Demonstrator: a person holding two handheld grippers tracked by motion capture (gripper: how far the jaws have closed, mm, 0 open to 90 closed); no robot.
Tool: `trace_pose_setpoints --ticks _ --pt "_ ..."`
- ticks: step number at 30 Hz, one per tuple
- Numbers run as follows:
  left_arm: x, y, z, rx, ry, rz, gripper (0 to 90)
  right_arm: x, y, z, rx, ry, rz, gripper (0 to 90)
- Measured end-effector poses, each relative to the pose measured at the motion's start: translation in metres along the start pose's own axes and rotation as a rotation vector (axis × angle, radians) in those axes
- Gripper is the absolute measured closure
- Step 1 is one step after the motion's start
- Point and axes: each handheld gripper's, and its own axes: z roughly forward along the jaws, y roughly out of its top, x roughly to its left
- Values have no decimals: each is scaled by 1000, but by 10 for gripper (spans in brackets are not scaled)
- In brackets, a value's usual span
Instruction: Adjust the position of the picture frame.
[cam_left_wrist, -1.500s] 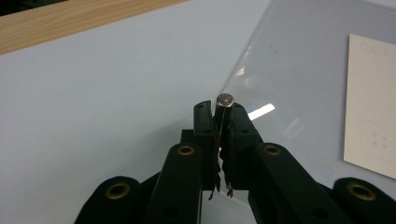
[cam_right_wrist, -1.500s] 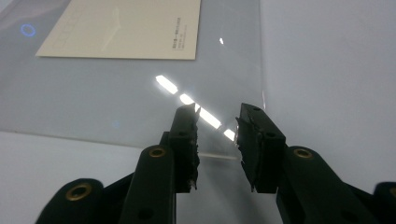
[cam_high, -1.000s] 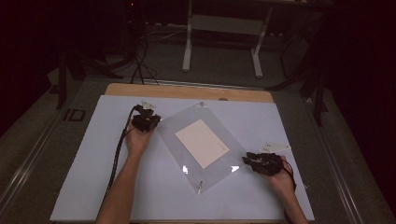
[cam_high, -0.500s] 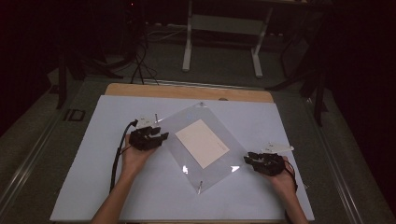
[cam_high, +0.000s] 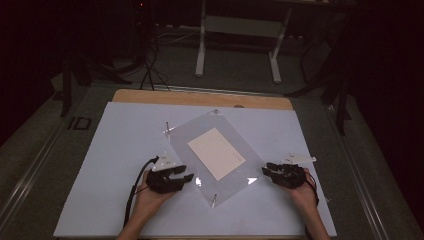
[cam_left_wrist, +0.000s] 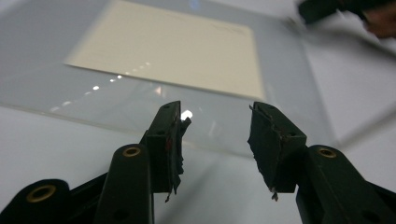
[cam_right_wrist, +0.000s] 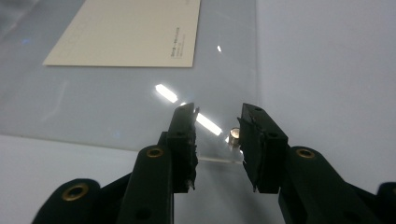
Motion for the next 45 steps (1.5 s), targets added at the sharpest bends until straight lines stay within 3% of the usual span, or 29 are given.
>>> trace_pose_setpoints --ticks 2,3,4,8,9,10,13,18,24,26,28,29,30,34,36,37,38,40,41,42,43,44,45 --pt "-11 -2 1 9 -28 38 541 0 1 0 -2 -2 -1 659" --pt "-11 -2 1 9 -28 38 543 0 1 0 -2 -2 -1 659" --pt "-20 -2 2 14 -56 89 545 1 1 0 -2 -3 0 660" --pt "-36 -1 7 9 -130 112 548 1 1 0 -1 -2 -2 659" --pt "-36 -1 7 9 -130 112 546 1 1 0 -1 -2 -2 659" --pt "-45 -2 13 33 -157 151 544 0 0 0 -3 -2 1 660" --pt "-56 -3 22 49 -184 189 544 -1 0 -1 -4 -4 2 659" --pt "-63 0 35 43 -171 187 588 -2 0 -1 -7 -8 5 659" --pt "-65 3 45 38 -118 188 642 -2 0 0 -3 -7 5 655" --pt "-64 5 46 29 -133 181 679 -2 0 0 -3 -8 5 656" --pt "-65 4 47 25 -146 200 779 -2 0 0 -4 -9 6 656" --pt "-71 4 46 31 -120 256 830 -2 0 0 -7 -10 7 656" --pt "-74 5 44 39 -95 283 845 -2 0 -1 -8 -11 7 656" --pt "-70 4 37 28 -85 262 852 -2 1 -2 -11 -16 7 657" --pt "-63 2 25 19 -65 240 852 -3 2 -3 -15 -17 3 657" --pt "-51 -1 7 -1 -42 196 853 -5 2 -4 -16 -20 7 659" --pt "-51 -1 7 -1 -42 196 853 -5 2 -4 -16 -20 7 659" --pt "-36 -6 -15 -23 1 149 853 -6 2 -3 -15 -26 10 660" --pt "-19 -15 -36 -37 49 98 853 -7 3 -3 -11 -25 8 661" --pt "-19 -15 -36 -37 49 98 853 -7 3 -3 -11 -25 8 661" --pt "-6 -26 -53 -37 105 65 853 -5 4 -2 -6 -25 1 661" --pt "-6 -26 -53 -37 105 65 853 -5 4 -2 -6 -25 1 661" --pt "3 -38 -65 -27 145 37 853 -4 8 0 -5 -25 -8 662"
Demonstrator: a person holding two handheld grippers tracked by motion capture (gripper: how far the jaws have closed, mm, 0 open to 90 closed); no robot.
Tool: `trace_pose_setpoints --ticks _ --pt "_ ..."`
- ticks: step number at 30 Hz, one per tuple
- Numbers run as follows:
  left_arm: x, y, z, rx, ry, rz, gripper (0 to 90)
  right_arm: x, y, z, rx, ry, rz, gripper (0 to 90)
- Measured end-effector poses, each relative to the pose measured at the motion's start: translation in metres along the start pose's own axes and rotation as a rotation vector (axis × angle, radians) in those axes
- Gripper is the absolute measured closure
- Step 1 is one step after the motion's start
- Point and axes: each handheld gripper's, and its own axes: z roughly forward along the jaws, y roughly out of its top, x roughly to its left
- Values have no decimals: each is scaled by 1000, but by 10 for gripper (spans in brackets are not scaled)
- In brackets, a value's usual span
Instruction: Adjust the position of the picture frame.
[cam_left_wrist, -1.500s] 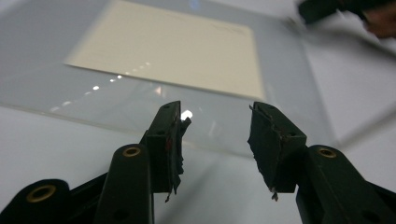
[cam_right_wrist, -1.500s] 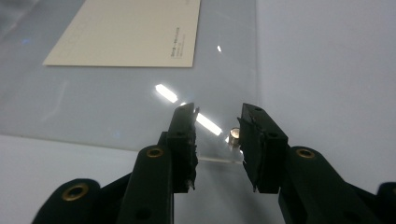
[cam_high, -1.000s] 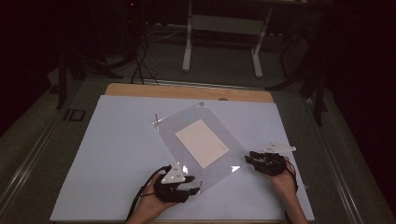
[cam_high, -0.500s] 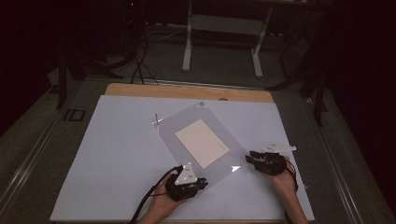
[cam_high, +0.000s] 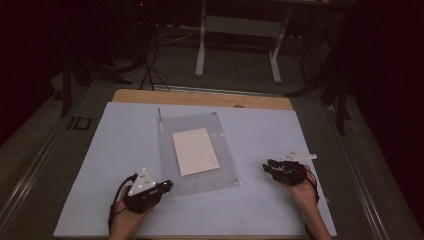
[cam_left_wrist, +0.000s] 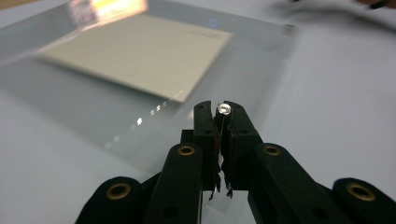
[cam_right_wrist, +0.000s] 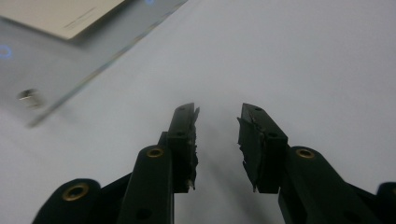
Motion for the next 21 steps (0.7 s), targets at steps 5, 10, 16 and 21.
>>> trace_pose_setpoints --ticks 5,10,16,21 --pt "9 -18 -5 31 36 -26 850 6 12 9 -7 13 -16 662" --pt "8 -22 -4 2 36 -51 837 23 31 35 -15 59 -50 662" --pt "7 -21 2 22 36 -53 754 39 55 65 -16 100 -91 663" --pt "4 -18 4 26 41 -29 721 56 86 91 -33 135 -115 663"
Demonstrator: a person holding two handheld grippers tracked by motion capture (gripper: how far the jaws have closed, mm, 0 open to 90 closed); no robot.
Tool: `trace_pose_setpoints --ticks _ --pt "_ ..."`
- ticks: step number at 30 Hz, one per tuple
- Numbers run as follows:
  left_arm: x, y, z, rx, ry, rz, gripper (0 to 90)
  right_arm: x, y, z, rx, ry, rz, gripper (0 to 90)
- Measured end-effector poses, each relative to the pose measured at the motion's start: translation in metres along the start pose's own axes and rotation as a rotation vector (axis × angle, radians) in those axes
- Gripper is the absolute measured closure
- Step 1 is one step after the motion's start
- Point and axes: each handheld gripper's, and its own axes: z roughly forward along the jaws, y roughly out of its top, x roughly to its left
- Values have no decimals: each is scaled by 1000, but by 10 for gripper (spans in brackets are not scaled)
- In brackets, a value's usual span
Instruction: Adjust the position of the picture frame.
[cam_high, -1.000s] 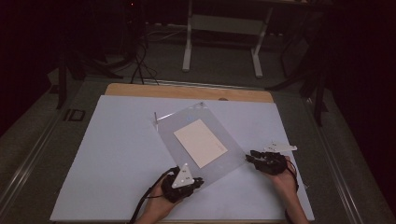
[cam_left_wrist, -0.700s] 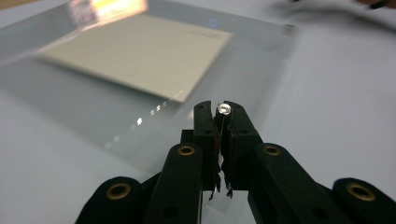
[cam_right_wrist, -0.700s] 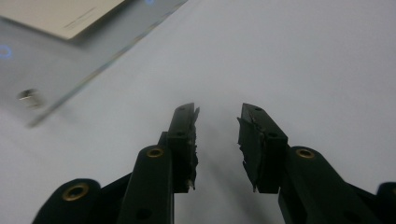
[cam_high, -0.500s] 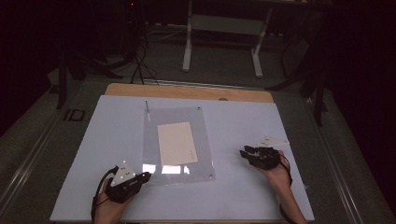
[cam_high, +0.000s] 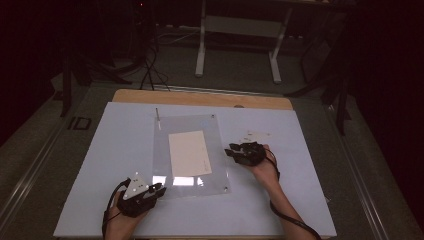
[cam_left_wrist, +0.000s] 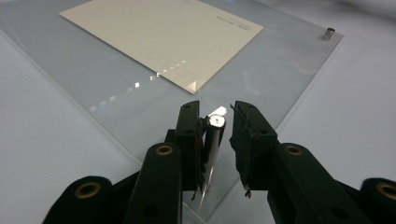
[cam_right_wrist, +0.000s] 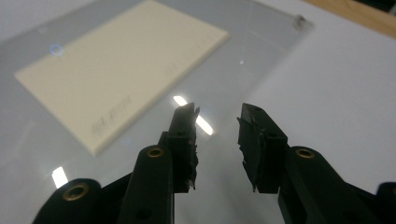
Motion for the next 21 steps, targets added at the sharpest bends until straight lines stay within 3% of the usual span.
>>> trace_pose_setpoints --ticks 3,4,5,6,12,21 --pt "1 -1 -2 -8 -6 -3 703 5 9 11 -2 11 -13 663" --pt "1 -1 -3 -11 1 -8 688 12 19 27 0 27 -32 666" --pt "1 -1 -3 -11 1 -8 679 12 19 27 0 27 -32 666" --pt "1 -1 -4 -13 6 -9 678 17 29 42 4 38 -38 671" --pt "4 -3 -5 -34 -4 -18 657 25 57 80 3 64 -49 686" --pt "3 -3 -6 -38 -22 -9 707 28 88 119 -12 67 -38 710"
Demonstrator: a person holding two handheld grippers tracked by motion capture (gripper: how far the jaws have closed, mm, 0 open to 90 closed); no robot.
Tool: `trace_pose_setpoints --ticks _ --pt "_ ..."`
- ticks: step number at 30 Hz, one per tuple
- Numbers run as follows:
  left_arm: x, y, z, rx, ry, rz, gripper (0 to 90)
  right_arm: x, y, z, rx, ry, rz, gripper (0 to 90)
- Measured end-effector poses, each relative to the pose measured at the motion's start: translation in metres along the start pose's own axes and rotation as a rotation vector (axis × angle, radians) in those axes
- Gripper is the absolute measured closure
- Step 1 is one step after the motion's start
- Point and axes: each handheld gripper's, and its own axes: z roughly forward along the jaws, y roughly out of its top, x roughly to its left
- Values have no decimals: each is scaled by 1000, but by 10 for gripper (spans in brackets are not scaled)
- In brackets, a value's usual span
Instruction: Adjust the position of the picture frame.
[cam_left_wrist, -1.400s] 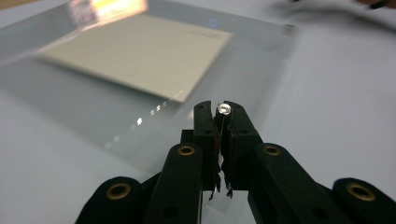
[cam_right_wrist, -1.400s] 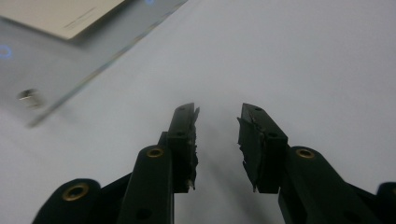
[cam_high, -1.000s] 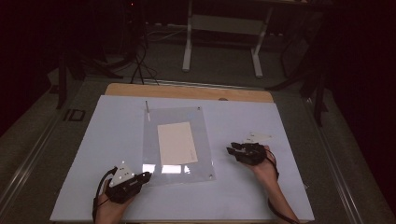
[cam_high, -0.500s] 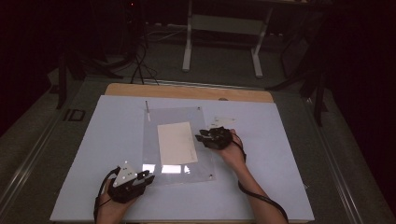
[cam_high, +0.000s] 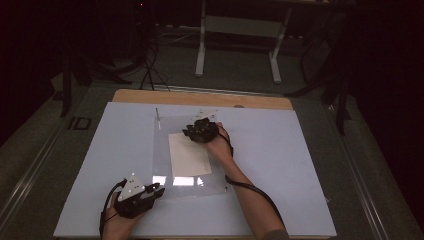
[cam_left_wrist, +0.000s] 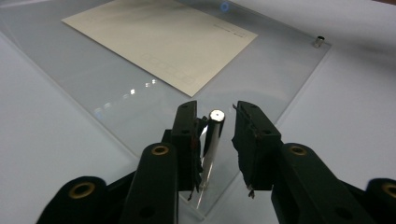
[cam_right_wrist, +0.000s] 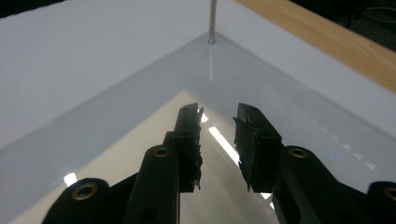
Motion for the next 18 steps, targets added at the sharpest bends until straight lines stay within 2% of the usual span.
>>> trace_pose_setpoints --ticks 2,3,5,12,13,14,16,17,18 --pt "-1 0 1 -1 -1 6 707 -1 3 3 -4 1 4 711" --pt "0 0 1 -1 1 7 724 -3 12 13 -24 -8 30 720" --pt "2 0 1 -6 -3 -6 752 -6 19 21 -35 -15 40 727" --pt "4 -1 2 -11 2 -15 815 -8 38 54 -35 -31 66 733" --pt "4 -1 2 -11 2 -15 818 -8 38 54 -35 -31 66 733" --pt "4 0 3 -12 5 -12 821 -8 43 67 -36 -27 79 731" --pt "3 0 3 -8 12 -5 822 -7 48 77 -39 -22 96 727" --pt "3 0 3 -8 12 -5 823 -7 48 77 -39 -22 96 727" --pt "3 0 3 -9 14 -6 823 -6 54 88 -26 -33 101 716"
